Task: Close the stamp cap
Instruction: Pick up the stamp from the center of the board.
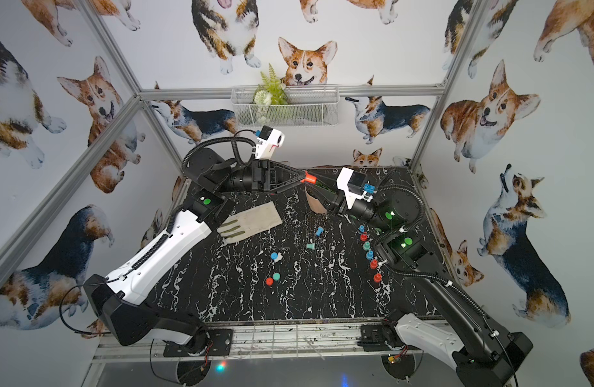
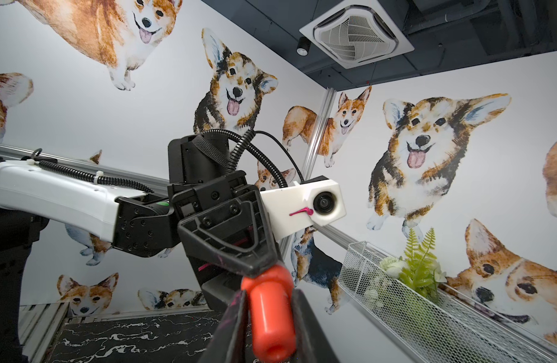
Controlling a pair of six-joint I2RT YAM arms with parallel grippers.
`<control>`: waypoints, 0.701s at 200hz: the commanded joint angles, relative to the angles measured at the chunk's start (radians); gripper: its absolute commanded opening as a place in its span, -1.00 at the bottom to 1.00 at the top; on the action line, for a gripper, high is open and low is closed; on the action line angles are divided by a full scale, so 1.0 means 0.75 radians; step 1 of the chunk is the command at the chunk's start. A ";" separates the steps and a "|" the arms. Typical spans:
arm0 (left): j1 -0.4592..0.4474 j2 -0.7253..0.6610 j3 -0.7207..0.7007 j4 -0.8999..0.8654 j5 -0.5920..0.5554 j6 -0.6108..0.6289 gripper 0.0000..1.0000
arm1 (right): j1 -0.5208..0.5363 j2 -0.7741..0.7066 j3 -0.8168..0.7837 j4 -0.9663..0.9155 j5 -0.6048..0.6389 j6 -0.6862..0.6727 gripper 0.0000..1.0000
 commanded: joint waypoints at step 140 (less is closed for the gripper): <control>0.288 -0.131 -0.085 -0.734 -0.109 0.548 0.12 | 0.119 -0.007 0.020 -0.490 0.268 0.155 -0.99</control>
